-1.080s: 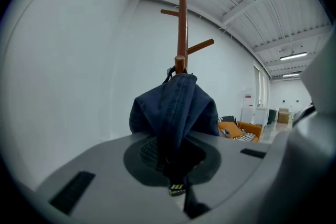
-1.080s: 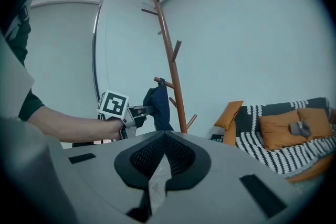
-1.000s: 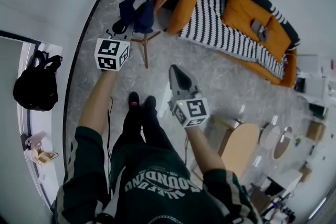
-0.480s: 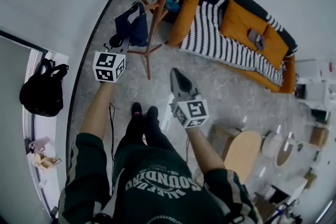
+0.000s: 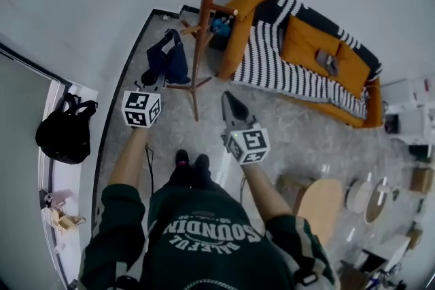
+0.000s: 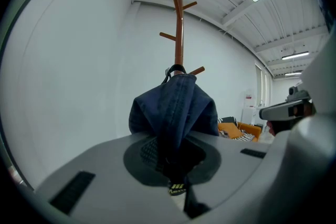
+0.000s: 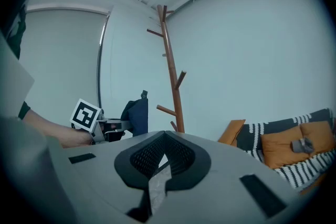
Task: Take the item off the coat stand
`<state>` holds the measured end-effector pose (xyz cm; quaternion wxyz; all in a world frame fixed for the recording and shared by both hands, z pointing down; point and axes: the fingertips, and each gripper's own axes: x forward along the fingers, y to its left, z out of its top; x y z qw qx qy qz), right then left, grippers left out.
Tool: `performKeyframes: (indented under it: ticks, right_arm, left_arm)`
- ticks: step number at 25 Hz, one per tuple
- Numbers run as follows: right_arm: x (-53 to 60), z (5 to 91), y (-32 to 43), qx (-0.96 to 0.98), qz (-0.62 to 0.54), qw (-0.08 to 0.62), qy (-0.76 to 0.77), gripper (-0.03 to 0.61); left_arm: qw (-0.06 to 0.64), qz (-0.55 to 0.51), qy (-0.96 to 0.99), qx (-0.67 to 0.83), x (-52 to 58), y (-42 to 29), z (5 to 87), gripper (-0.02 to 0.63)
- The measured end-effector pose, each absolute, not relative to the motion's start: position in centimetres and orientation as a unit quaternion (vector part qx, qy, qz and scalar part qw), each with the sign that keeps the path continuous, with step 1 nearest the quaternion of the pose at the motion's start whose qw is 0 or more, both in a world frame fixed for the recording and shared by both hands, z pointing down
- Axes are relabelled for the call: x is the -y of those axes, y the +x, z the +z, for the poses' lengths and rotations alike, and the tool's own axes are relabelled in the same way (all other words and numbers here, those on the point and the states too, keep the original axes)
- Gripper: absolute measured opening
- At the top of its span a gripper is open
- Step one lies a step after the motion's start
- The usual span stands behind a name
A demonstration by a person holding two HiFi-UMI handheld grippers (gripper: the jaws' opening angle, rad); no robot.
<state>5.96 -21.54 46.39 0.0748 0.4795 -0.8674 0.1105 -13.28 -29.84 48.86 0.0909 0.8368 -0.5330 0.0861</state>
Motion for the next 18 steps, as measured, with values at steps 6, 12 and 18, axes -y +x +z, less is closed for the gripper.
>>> performKeyframes:
  ticks: [6, 12, 18]
  right_arm:
    - [22.4, 44.9, 6.4, 0.87, 0.091, 0.05, 0.482, -0.002]
    - [22.3, 44.2, 6.7, 0.873, 0.086, 0.05, 0.478, -0.002]
    - [22.7, 43.2, 6.9, 0.875, 0.082, 0.045, 0.474, -0.002]
  left_arm:
    - [0.068, 0.106, 0.855, 0.503, 27.3, -11.4, 46.7, 0.006]
    - [0.058, 0.093, 0.863, 0.493, 24.8, -10.6, 44.6, 0.007]
    - [0.058, 0.088, 0.863, 0.495, 23.4, -10.7, 43.8, 0.007]
